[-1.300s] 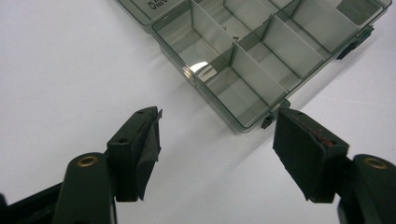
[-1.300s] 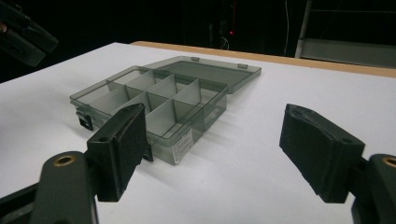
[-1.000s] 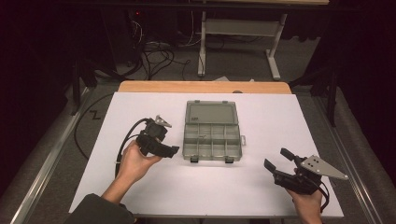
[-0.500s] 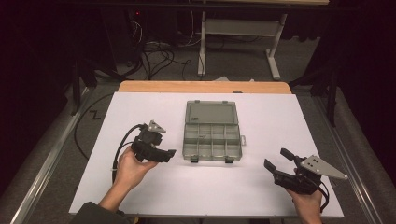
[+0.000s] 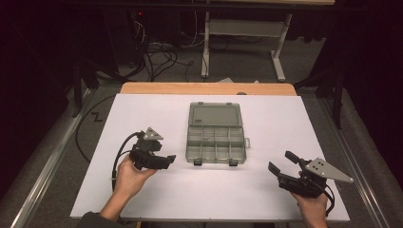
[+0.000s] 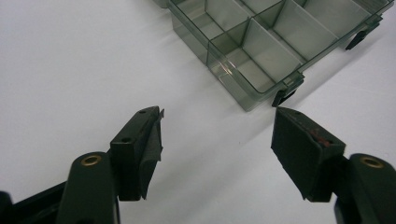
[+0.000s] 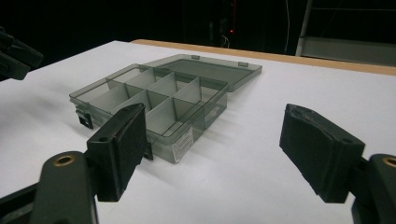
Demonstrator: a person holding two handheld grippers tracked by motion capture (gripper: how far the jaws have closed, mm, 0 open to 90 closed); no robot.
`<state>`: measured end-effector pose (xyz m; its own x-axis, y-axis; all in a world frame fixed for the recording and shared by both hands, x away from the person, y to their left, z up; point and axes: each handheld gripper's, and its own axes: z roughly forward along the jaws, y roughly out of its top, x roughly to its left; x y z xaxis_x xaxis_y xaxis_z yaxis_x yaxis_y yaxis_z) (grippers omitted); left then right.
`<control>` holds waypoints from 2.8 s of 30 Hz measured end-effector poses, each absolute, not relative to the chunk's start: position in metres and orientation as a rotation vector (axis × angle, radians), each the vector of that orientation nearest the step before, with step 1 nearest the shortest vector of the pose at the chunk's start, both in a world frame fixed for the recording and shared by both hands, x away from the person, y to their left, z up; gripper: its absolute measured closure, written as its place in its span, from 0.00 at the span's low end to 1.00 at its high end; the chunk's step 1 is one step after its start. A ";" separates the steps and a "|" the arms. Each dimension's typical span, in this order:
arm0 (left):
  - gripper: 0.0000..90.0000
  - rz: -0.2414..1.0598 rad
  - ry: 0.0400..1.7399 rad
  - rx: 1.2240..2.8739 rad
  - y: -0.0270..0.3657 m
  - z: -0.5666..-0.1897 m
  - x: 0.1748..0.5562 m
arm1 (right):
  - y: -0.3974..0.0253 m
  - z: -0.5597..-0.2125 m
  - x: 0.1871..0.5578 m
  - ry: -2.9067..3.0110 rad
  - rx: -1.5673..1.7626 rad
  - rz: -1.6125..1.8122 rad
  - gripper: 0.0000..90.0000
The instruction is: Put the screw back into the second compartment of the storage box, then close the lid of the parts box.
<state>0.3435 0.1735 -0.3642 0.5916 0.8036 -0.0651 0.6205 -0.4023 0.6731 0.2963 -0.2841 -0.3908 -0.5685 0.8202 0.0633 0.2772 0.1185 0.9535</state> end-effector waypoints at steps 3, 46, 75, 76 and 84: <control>0.37 0.350 1.128 2.133 0.176 -0.367 0.340 | -0.284 -0.391 0.296 1.914 1.060 1.460 0.28; 0.37 0.500 1.144 1.907 0.198 -0.395 0.311 | -0.283 -0.395 0.301 1.929 1.096 1.430 0.27; 0.37 0.426 1.097 1.888 0.193 -0.375 0.326 | -0.276 -0.391 0.308 1.961 1.084 1.455 0.31; 0.37 0.435 1.096 1.890 0.192 -0.374 0.328 | -0.275 -0.390 0.309 1.966 1.086 1.457 0.31; 0.37 0.428 1.091 1.904 0.184 -0.365 0.343 | -0.269 -0.386 0.311 2.004 1.058 1.466 0.32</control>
<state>0.3426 0.1835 -0.3649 0.5559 0.8225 -0.1204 0.5209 -0.2318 0.8215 0.3107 -0.2691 -0.3859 -0.6112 0.7867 0.0872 0.3213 0.1459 0.9357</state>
